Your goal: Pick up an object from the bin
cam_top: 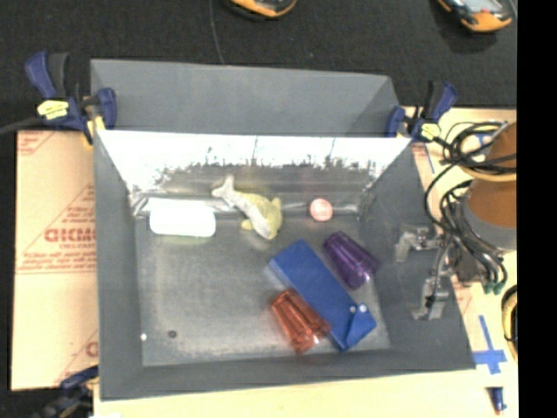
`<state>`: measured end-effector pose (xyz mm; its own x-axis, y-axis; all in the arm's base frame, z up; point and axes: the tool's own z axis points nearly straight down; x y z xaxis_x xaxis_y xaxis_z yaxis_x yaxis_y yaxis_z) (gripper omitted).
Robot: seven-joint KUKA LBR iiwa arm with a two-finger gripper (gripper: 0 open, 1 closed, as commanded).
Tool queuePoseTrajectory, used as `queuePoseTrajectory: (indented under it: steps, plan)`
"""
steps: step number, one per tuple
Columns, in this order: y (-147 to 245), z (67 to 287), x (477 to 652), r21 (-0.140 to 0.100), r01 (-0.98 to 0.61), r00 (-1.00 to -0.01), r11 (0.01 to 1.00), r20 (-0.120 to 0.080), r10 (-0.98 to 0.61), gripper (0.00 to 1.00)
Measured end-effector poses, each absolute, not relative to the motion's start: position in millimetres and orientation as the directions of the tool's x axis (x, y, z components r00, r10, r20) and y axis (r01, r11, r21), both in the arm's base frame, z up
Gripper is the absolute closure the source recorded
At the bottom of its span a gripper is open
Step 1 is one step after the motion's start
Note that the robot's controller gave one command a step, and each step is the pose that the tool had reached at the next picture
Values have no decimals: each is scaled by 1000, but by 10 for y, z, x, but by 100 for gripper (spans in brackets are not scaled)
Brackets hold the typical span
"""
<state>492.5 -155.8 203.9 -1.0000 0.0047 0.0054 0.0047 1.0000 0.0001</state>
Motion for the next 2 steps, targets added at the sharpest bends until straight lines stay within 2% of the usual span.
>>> queuePoseTrajectory:
  steps: [1,2]
  plan:
    - [-1549,2084,4945,-2,-2,-1000,1000,-3,-2,100]
    - [-1550,2083,4945,-2,-3,-1000,1000,-3,-3,100]
